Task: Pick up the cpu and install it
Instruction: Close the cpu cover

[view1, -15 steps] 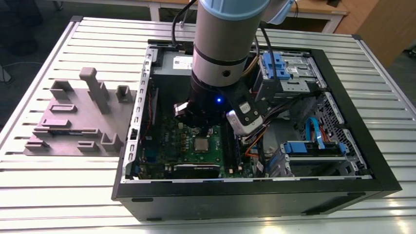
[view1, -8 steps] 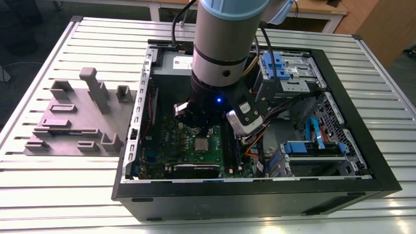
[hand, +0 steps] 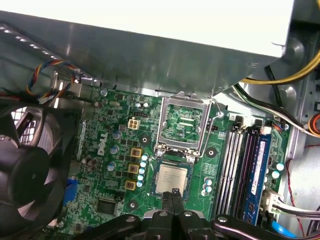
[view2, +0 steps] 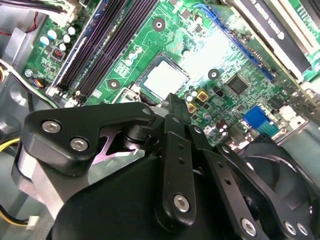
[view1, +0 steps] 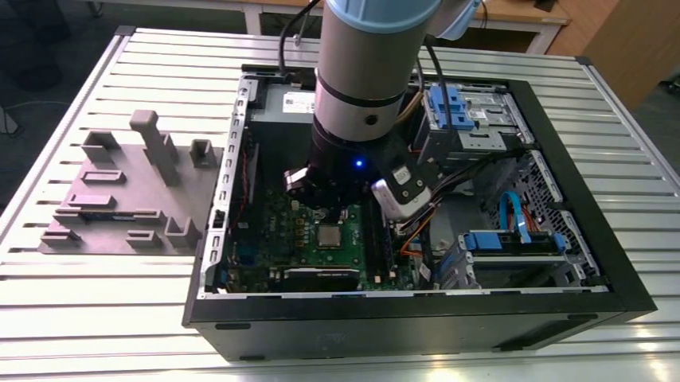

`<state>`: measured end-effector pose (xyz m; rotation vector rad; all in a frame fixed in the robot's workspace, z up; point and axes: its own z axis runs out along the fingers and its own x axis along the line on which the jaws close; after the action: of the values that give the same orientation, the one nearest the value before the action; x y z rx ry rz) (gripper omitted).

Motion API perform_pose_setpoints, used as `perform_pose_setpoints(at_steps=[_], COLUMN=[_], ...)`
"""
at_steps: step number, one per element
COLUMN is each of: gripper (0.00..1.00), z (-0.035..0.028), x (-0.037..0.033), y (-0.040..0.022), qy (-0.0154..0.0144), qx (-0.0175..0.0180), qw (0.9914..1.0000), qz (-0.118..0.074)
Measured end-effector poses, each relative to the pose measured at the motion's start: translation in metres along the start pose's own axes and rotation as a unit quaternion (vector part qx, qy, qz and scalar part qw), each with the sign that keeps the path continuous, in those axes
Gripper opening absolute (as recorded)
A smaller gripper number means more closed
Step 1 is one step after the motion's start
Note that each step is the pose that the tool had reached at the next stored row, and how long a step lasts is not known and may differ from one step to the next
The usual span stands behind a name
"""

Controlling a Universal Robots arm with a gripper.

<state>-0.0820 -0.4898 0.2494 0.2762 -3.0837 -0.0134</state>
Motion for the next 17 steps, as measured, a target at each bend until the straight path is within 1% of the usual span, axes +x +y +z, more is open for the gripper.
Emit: perform_pose_setpoints(at_steps=[3,5,6,7,9,11,12,13,14,17], gripper=[0.11,0.11,0.11,0.11,0.11,0.11,0.11,0.11,0.11,0.11], z=[0.0001,0.0002,0.0002,0.0002,0.0003,0.0004,0.0004,0.0005,0.0005,0.0007], x=[0.0,0.0,0.0,0.0,0.0,0.0,0.0,0.0,0.0001,0.0], y=[0.0,0.0,0.0,0.0,0.0,0.0,0.0,0.0,-0.0001,0.0], qy=[0.0003,0.0005,0.0006,0.0007,0.001,0.0012,0.0013,0.0013,0.0007,-0.003], qx=[0.0011,0.0018,0.0021,0.0026,0.0034,0.0042,0.0046,0.0045,0.0027,-0.0097], qw=[0.99973,0.99922,0.99884,0.99836,0.99712,0.9956,0.9947,0.9939,0.9934,0.99185], qz=[-0.023,-0.039,-0.048,-0.057,-0.076,-0.094,-0.103,-0.11,-0.115,-0.127])
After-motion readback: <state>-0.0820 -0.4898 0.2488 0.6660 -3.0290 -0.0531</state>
